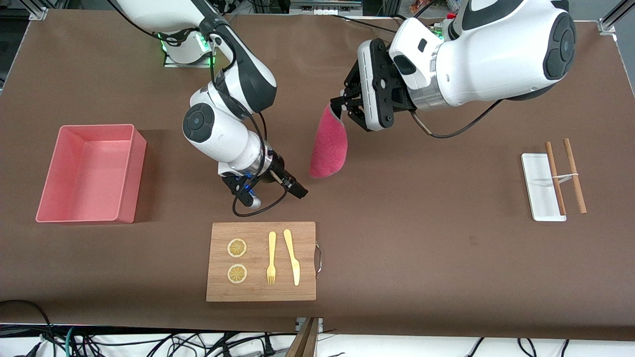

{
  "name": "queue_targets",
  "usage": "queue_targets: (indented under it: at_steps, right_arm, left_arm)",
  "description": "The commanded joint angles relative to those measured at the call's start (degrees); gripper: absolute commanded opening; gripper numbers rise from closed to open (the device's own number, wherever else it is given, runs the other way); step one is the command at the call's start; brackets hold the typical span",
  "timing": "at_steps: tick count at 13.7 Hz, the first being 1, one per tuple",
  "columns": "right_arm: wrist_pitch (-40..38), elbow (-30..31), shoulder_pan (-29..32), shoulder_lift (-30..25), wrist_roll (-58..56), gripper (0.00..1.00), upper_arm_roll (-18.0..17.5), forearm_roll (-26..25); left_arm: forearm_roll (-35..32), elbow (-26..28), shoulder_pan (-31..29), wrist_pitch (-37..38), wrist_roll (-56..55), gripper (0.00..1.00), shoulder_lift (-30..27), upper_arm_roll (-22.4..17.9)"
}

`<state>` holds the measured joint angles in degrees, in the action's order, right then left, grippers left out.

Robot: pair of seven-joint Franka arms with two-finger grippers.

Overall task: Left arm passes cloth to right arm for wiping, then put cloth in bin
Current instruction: 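Grasp the hanging cloth edge with the right gripper below the left gripper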

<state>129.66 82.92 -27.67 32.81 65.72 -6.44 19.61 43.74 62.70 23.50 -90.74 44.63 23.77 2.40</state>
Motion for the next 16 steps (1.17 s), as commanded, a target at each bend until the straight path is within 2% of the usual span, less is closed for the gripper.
queue_targets:
  at_steps: [1,8,9,11,12,14,16]
  right_arm:
    - [-0.11,-0.74,-1.16,0.76,1.94,1.00,-0.24,1.22]
    - [0.07,-0.74,-4.85,1.82,6.17,0.99,-0.33,2.27]
    - [-0.02,-0.74,-5.29,1.82,5.74,0.88,-0.33,4.19]
    - [-0.72,-0.74,-5.38,1.82,5.38,0.85,-0.33,6.06]
    - [-1.16,-0.66,-5.47,1.82,5.38,0.78,-0.33,6.14]
    - [-2.65,-0.57,-5.47,1.82,4.94,0.33,-0.33,6.23]
    - [-3.79,-0.57,-5.12,1.82,4.85,0.06,-0.33,6.23]
  left_arm:
    - [1.53,1.28,-0.64,1.62,1.51,0.00,-1.35,-0.20]
    - [1.35,1.29,-0.64,1.62,1.43,0.00,-1.18,-0.20]
    - [1.35,1.29,-0.64,1.62,1.43,0.00,-1.26,-0.20]
    - [1.35,1.29,-0.64,1.62,1.43,0.00,-1.27,-0.20]
    - [1.35,1.29,-0.64,1.62,1.43,0.00,-1.18,-0.20]
    - [1.26,1.29,-0.64,1.53,1.51,0.00,-1.18,-0.20]
    - [1.18,1.29,-0.64,1.53,1.51,0.00,-1.09,-0.20]
